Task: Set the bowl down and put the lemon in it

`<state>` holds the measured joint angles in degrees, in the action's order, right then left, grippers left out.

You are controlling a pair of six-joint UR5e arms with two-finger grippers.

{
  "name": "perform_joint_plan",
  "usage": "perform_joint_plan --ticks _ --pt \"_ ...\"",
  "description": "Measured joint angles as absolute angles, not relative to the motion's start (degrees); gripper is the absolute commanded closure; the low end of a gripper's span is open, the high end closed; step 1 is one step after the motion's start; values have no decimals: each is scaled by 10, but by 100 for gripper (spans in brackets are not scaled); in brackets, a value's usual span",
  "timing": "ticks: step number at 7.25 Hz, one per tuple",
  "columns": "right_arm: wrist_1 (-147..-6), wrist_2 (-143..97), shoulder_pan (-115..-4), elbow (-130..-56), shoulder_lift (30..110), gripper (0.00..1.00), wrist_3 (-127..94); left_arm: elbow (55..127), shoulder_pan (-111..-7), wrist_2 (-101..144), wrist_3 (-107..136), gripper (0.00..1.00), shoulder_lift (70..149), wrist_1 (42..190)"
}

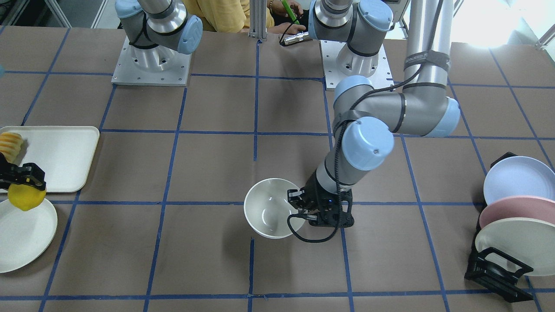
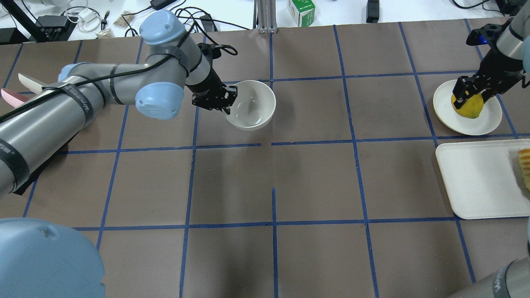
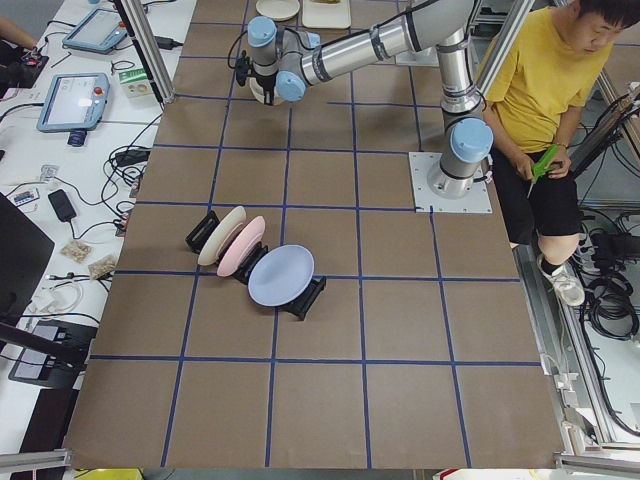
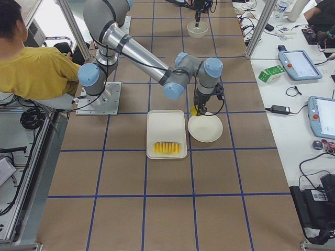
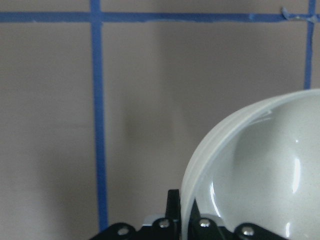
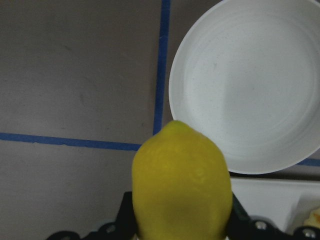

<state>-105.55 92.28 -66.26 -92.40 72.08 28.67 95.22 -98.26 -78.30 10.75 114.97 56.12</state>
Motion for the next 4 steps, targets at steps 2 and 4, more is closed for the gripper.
perform_joint_plan --ticks 2,4 --pt "-1027 914 -700 -924 741 100 230 973 -1019 -791 150 100 1151 542" --pt "-1011 878 -732 -925 760 100 188 986 -1026 -794 156 100 1164 528"
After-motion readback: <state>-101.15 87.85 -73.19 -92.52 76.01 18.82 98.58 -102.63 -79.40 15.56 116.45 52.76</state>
